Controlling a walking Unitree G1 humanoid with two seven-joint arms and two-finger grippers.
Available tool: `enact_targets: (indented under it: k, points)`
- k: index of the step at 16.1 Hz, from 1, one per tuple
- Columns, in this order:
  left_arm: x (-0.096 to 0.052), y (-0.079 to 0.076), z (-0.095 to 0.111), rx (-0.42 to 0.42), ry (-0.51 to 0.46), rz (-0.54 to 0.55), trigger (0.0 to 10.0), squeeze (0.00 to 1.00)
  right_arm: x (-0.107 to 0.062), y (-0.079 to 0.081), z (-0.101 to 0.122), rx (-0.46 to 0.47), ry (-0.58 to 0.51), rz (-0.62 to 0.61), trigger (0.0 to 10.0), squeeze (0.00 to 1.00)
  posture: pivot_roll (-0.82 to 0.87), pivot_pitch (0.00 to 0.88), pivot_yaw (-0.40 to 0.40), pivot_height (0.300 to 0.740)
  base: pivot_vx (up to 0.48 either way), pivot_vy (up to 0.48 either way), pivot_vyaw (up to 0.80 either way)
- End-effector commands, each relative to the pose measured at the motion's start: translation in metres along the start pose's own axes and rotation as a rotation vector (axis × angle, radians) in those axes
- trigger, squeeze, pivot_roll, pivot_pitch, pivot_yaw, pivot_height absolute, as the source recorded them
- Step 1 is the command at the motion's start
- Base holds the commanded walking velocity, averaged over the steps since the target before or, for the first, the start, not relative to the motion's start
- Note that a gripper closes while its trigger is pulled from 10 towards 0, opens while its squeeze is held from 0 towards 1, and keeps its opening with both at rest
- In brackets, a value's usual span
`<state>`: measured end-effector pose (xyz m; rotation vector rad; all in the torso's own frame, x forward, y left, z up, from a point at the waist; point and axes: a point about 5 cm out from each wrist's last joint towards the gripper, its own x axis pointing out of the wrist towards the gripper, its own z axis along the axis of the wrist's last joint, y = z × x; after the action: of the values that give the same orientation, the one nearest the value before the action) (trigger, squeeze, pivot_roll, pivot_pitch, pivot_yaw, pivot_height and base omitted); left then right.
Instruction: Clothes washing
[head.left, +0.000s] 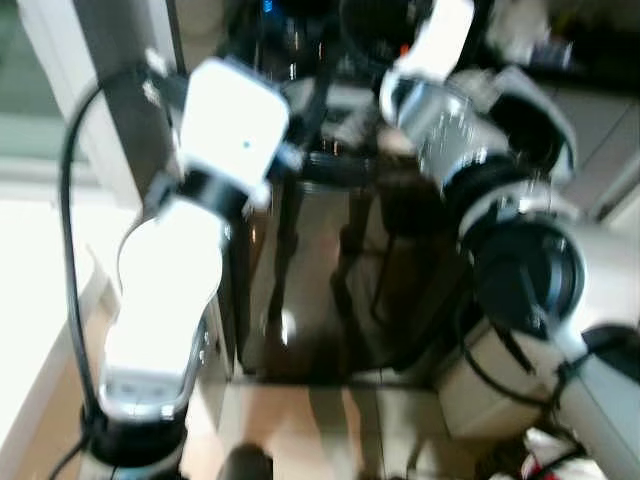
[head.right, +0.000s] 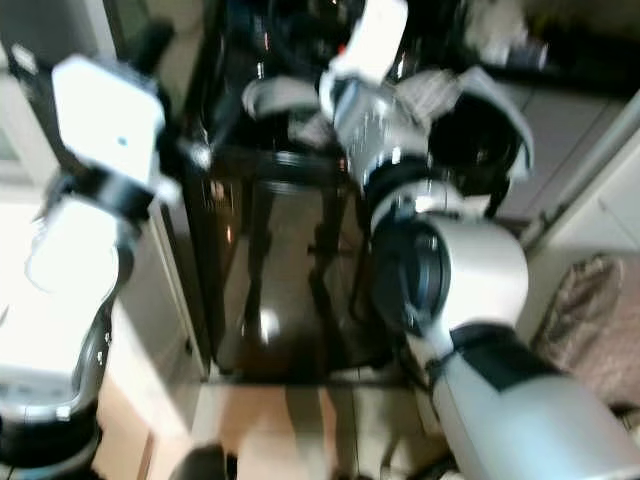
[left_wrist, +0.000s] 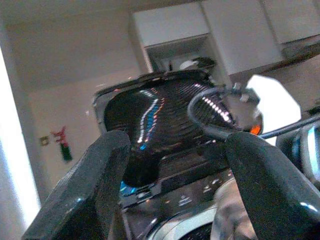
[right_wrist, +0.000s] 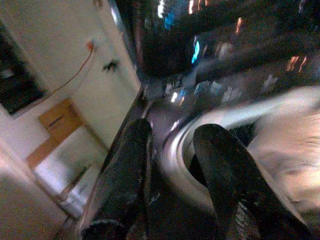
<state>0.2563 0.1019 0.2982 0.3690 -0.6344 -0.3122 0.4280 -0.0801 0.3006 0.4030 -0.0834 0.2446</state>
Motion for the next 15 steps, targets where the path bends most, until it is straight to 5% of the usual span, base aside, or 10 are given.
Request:
enact_targets:
  k: [1, 2, 3, 4, 5, 7, 8, 9, 12, 15]
  points:
    - [0.001, -0.004, -0.005, 0.008, 0.028, -0.012, 10.0, 0.00, -0.001, -0.002, 0.036, -0.189, -0.175, -0.007, 10.0, 1.00, 0.19, 0.008, -0.088, 0.740, 0.000, 0.000, 0.00]
    - [-0.003, -0.001, -0.019, 0.002, 0.112, 0.031, 10.0, 0.00, -0.008, -0.002, 0.038, -0.478, -0.335, 0.007, 10.0, 0.00, 0.17, 0.011, -0.086, 0.740, 0.000, 0.000, 0.00]
    - [-0.008, -0.002, -0.034, 0.013, 0.193, 0.043, 10.0, 0.00, -0.022, -0.012, 0.021, -0.616, -0.432, 0.025, 10.0, 0.00, 0.14, 0.016, -0.087, 0.740, 0.000, 0.000, 0.00]
    - [-0.009, -0.003, -0.037, 0.020, 0.208, 0.038, 10.0, 0.00, -0.027, -0.016, 0.016, -0.624, -0.450, 0.026, 10.0, 0.00, 0.13, 0.016, -0.087, 0.740, 0.000, 0.000, 0.00]
    - [-0.013, -0.006, -0.042, -0.009, 0.221, 0.023, 10.0, 0.00, -0.045, -0.044, 0.003, -0.624, -0.453, -0.079, 10.0, 0.00, 0.12, 0.018, -0.084, 0.740, 0.000, 0.000, 0.00]
    - [-0.022, -0.013, -0.052, -0.011, 0.270, -0.022, 10.0, 0.00, -0.106, -0.086, -0.021, -0.660, -0.451, -0.259, 10.0, 0.00, 0.08, 0.025, -0.072, 0.740, 0.000, 0.000, 0.00]
    - [-0.025, -0.014, -0.055, -0.014, 0.288, -0.033, 10.0, 0.00, -0.119, -0.090, -0.027, -0.696, -0.444, -0.253, 10.0, 0.00, 0.06, 0.028, -0.059, 0.740, 0.000, 0.000, 0.00]
    - [-0.042, -0.019, -0.070, -0.004, 0.373, -0.058, 10.0, 0.00, -0.159, -0.108, -0.059, -0.736, -0.330, -0.223, 10.0, 0.00, 0.03, 0.033, -0.038, 0.740, 0.000, 0.000, 0.00]
    - [-0.083, -0.020, -0.109, 0.014, 0.597, 0.042, 10.0, 0.00, -0.210, -0.120, -0.149, -0.512, 0.096, 0.020, 10.0, 0.00, 0.00, 0.030, -0.015, 0.740, 0.000, 0.000, 0.00]
    - [-0.133, -0.030, -0.151, -0.135, 0.874, 0.180, 10.0, 0.00, -0.209, -0.136, -0.160, -0.356, 0.198, -0.079, 10.0, 0.00, 0.00, 0.016, -0.006, 0.740, 0.000, 0.000, 0.00]
